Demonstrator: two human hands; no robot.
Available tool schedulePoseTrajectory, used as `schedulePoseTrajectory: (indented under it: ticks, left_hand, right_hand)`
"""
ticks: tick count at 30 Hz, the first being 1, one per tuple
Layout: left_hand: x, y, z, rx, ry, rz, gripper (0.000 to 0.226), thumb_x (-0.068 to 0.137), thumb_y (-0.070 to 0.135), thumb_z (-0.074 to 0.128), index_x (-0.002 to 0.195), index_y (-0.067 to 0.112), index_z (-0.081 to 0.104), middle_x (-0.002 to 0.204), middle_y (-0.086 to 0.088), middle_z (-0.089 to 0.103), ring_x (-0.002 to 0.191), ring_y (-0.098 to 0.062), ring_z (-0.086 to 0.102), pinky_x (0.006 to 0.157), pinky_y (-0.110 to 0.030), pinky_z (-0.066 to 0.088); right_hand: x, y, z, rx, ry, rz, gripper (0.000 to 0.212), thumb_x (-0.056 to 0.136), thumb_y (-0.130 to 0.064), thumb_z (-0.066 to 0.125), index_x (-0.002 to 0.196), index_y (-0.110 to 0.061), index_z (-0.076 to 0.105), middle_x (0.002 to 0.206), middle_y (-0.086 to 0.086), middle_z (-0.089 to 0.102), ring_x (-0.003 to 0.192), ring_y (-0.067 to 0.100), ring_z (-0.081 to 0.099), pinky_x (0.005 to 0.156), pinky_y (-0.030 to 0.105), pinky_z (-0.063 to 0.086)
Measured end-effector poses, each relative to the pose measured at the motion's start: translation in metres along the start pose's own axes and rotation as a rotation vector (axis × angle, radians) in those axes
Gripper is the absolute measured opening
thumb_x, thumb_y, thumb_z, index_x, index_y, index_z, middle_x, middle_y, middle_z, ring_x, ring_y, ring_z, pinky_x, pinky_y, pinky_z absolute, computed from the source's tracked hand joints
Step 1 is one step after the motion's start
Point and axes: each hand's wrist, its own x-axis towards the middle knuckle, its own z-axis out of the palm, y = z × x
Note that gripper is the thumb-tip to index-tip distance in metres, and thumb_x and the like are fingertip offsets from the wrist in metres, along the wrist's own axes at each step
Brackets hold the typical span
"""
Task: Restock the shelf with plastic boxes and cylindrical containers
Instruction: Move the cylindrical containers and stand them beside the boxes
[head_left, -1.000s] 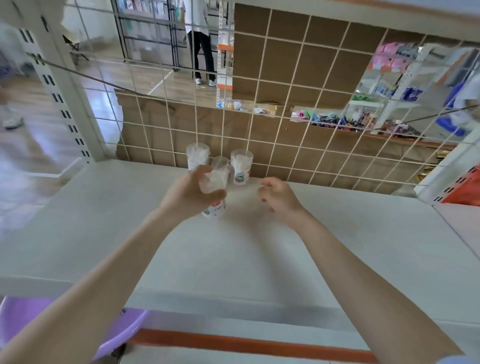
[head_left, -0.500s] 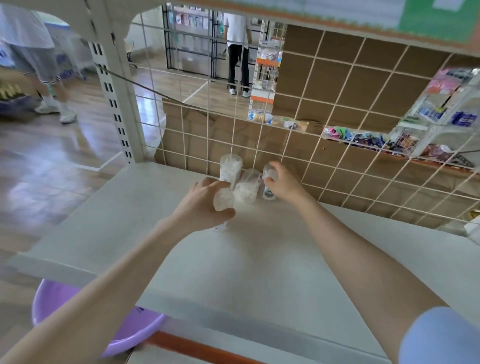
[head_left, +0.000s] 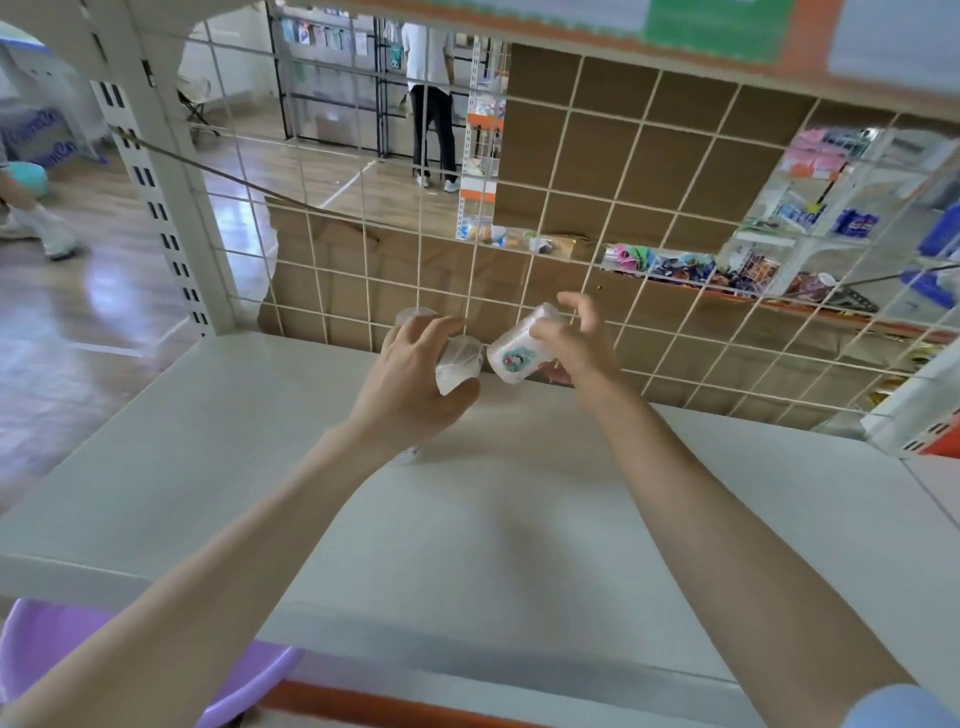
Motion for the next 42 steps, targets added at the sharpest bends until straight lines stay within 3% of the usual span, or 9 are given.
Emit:
schedulePoseTrajectory:
  ticks: [4,6,11,16,23,29,32,37,42]
  left_hand:
    - [0.004,0.010,0.013,-0.015,-0.106,-0.010,0.077,0.072,0.028,0.071,0.139,0.025,0.032,0.139,-0.004,0.033,0.126,-0.027,0.034,0.091,-0.034,0.033]
    - [0.002,0.012,0.016,-0.051,-0.103,-0.005,0.075,0.073,0.027,0.071,0.138,0.026,0.033,0.135,-0.002,0.037,0.119,-0.022,0.042,0.084,-0.029,0.034]
    - [-0.003,0.014,0.014,-0.134,-0.032,0.011,0.053,0.080,0.020,0.068,0.128,0.016,0.047,0.115,-0.003,0.052,0.102,-0.014,0.053,0.083,-0.026,0.040]
    - [-0.015,0.013,0.007,-0.110,-0.042,0.011,0.050,0.081,0.021,0.067,0.127,0.015,0.050,0.116,-0.002,0.053,0.101,-0.013,0.052,0.075,-0.017,0.031]
    - [-0.028,-0.016,-0.018,-0.045,0.035,-0.150,0.039,0.080,0.027,0.065,0.118,0.019,0.059,0.118,-0.007,0.054,0.108,-0.024,0.052,0.081,-0.026,0.033]
    - [-0.037,-0.041,-0.006,-0.058,-0.061,-0.317,0.078,0.069,0.024,0.074,0.136,0.025,0.035,0.135,-0.008,0.038,0.120,-0.028,0.042,0.087,-0.028,0.032]
    - [-0.045,-0.048,0.010,-0.060,-0.086,-0.351,0.086,0.067,0.021,0.076,0.138,0.026,0.028,0.133,-0.011,0.038,0.116,-0.031,0.044,0.083,-0.030,0.035]
    - [-0.050,-0.056,0.025,-0.088,0.016,-0.321,0.075,0.073,0.012,0.070,0.135,0.022,0.030,0.123,-0.015,0.049,0.105,-0.035,0.048,0.073,-0.031,0.032]
    - [-0.053,-0.060,0.028,-0.077,0.075,-0.294,0.068,0.075,0.014,0.069,0.133,0.020,0.034,0.119,-0.015,0.053,0.100,-0.038,0.052,0.069,-0.032,0.034]
  right_hand:
    - [-0.020,-0.016,-0.015,0.271,-0.191,0.256,0.005,0.083,-0.019,0.056,0.087,-0.022,0.058,0.093,0.012,0.058,0.077,0.023,0.058,0.064,0.033,0.050]
    - [-0.028,-0.016,-0.020,0.290,-0.261,0.305,0.009,0.084,-0.023,0.055,0.087,-0.017,0.061,0.085,0.013,0.061,0.073,0.023,0.058,0.063,0.032,0.049]
    - [-0.038,-0.010,-0.027,0.193,-0.313,0.252,0.020,0.087,-0.036,0.053,0.087,-0.017,0.060,0.077,0.009,0.062,0.067,0.020,0.057,0.061,0.027,0.048]
    - [-0.049,-0.005,-0.024,0.210,-0.301,0.179,0.007,0.085,-0.024,0.062,0.088,-0.021,0.056,0.081,0.006,0.062,0.079,0.020,0.057,0.066,0.031,0.045]
    - [-0.063,0.018,-0.014,-0.042,-0.124,-0.032,0.043,0.074,-0.016,0.075,0.111,-0.015,0.053,0.104,-0.001,0.057,0.094,0.016,0.054,0.070,0.025,0.042]
    - [-0.077,0.053,-0.014,-0.473,-0.099,-0.187,0.068,0.070,-0.021,0.078,0.130,-0.012,0.047,0.123,0.008,0.048,0.111,0.020,0.050,0.082,0.016,0.033]
    - [-0.082,0.063,-0.013,-0.503,-0.065,-0.188,0.068,0.072,-0.021,0.076,0.132,-0.011,0.044,0.125,0.010,0.044,0.111,0.022,0.050,0.087,0.021,0.035]
    - [-0.083,0.072,-0.012,-0.514,-0.050,-0.199,0.073,0.074,-0.020,0.074,0.137,-0.013,0.038,0.124,0.012,0.045,0.111,0.024,0.048,0.076,0.012,0.027]
    - [-0.090,0.082,-0.008,-0.471,-0.052,-0.197,0.078,0.076,-0.018,0.073,0.142,-0.018,0.030,0.125,0.013,0.049,0.114,0.026,0.048,0.082,0.019,0.031]
